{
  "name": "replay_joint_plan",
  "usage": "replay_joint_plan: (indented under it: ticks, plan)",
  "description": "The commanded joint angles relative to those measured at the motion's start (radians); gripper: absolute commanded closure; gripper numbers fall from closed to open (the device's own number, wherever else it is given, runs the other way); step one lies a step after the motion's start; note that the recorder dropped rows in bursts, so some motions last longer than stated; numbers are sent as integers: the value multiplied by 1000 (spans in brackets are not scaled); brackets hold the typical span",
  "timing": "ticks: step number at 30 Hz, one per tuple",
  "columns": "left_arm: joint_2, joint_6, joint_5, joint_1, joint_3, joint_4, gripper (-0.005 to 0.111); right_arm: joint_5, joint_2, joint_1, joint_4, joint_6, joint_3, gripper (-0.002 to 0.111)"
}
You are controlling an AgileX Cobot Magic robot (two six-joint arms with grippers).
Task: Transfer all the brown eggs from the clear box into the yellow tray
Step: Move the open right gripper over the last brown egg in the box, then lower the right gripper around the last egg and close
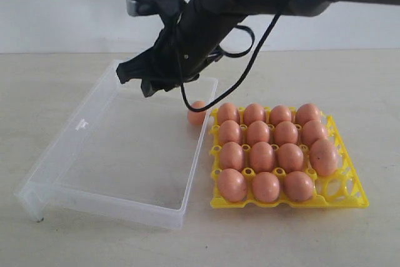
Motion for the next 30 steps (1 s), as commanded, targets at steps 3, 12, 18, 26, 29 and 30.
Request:
replay_joint_plan:
  ticks: [3,12,18,26,29,30]
  plan:
    - [-2,-9,-8,1,3,-7,111,-154,75,0,6,168,-20,49]
    - [-2,-9,-8,1,3,-7,111,24,232,0,-328,517,-215,49]
    - [-2,-9,-8,1,3,-7,111,174,239,0,-480,518,-298,49]
    - [-2,-9,-8,1,3,-7,111,228,310,0,-509,608,-308,49]
    - [-2,-9,-8,1,3,-7,111,224,330,0,-488,626,-308,49]
    - [-2,-9,-8,1,3,-7,111,220,335,0,-481,626,-308,49]
